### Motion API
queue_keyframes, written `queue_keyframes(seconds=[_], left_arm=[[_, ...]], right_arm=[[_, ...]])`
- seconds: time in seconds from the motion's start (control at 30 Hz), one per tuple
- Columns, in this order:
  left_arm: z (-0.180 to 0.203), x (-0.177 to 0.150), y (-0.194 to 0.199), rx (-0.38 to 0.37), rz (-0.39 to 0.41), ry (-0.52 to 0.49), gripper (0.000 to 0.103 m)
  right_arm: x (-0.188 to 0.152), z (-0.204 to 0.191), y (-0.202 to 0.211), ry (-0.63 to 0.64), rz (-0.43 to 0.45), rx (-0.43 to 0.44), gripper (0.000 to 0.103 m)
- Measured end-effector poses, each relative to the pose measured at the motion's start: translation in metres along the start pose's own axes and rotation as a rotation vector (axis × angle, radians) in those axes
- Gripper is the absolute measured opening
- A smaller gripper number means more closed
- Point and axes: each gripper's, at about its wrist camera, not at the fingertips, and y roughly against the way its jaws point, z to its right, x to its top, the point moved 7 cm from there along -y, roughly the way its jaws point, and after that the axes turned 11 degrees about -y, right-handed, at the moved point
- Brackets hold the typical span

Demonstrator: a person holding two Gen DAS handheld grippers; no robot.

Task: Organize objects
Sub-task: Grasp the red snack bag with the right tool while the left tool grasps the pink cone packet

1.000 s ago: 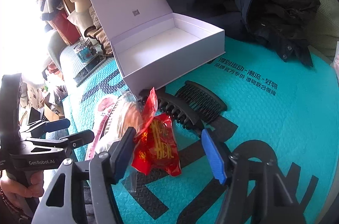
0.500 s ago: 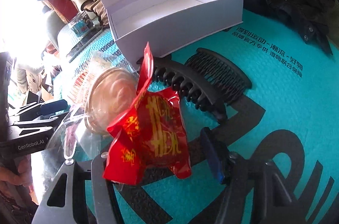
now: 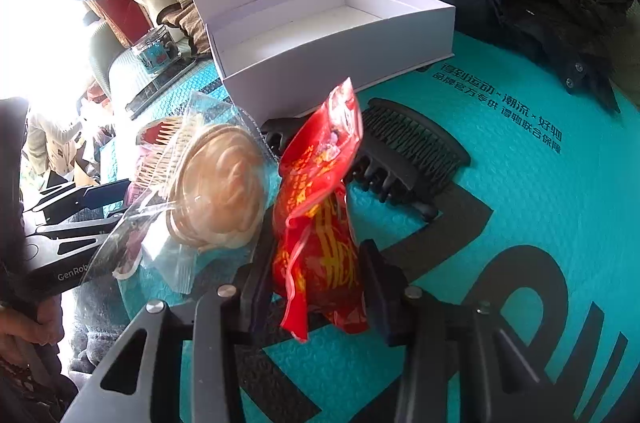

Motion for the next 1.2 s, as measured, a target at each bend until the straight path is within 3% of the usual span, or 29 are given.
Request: queue_keyframes(seconds=[0.1,0.2,0.57,0.67,0.73,0.8,1.2], left_arm=[[-0.004,-0.001,0.006,-0.004,0.013,0.032,0.034],[-0.009,-0.005,0.011,-0.061,0.013,0.086,0.031],[-0.015,-0.010,0.024,-0.099,0.066,0.131,0.031],[-0.015,-0.005,0.029,-0.105,0.071,0.133,0.039],[-0.017,0.001,0.030,-0.102,0.069,0.143,0.059],[-0.018,0.006,0.034,-0.088,0.079,0.154,0.065],[-0.002,0.033,0.009,-0.078,0.085,0.046,0.066]], right_arm=[[-0.001,0.002,0.002,-0.001,0.002,0.001,0.040],[-0.002,0.004,0.004,-0.004,0.001,0.002,0.040],[-0.004,0.004,0.003,0.000,0.006,-0.010,0.040],[-0.004,0.004,0.004,0.000,0.005,-0.009,0.040],[-0.004,0.004,0.004,-0.002,0.004,-0.006,0.040],[-0.004,0.005,0.004,-0.007,0.002,0.000,0.040],[0.000,0.009,0.002,-0.028,-0.004,0.017,0.041]])
